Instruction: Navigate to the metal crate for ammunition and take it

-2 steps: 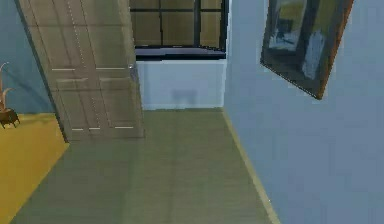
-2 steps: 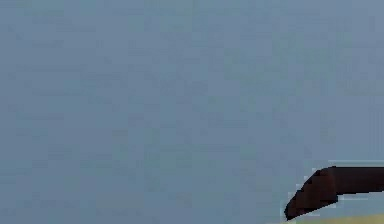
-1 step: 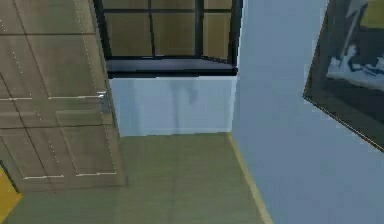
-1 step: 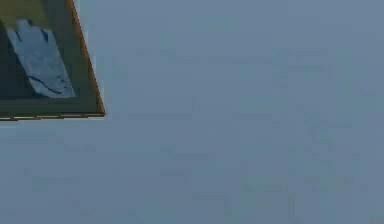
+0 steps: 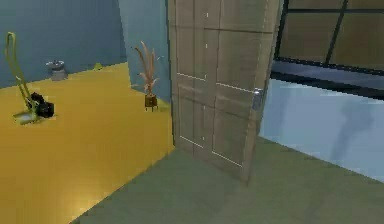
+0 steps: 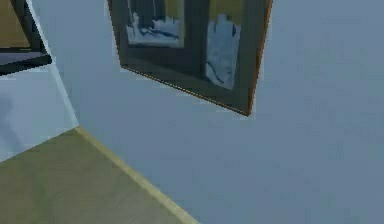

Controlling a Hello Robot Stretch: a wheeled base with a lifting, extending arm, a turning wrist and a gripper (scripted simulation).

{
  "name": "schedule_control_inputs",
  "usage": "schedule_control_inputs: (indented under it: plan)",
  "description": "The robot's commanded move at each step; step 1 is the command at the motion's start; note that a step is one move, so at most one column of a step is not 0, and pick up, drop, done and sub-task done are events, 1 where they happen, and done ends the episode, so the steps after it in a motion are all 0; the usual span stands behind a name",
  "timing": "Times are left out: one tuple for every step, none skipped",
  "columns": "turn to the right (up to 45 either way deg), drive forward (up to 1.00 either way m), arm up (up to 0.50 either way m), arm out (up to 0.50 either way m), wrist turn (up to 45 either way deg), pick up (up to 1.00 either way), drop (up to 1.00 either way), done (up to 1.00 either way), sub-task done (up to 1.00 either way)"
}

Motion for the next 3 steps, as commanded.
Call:
schedule_control_inputs:
  plan:
    - [-27.0,0.00,0.00,0.00,0.0,0.00,0.00,0.00,0.00]
    - [0.0,1.00,0.00,0.00,0.0,0.00,0.00,0.00,0.00]
    - [0.0,1.00,0.00,0.00,0.0,0.00,0.00,0.00,0.00]
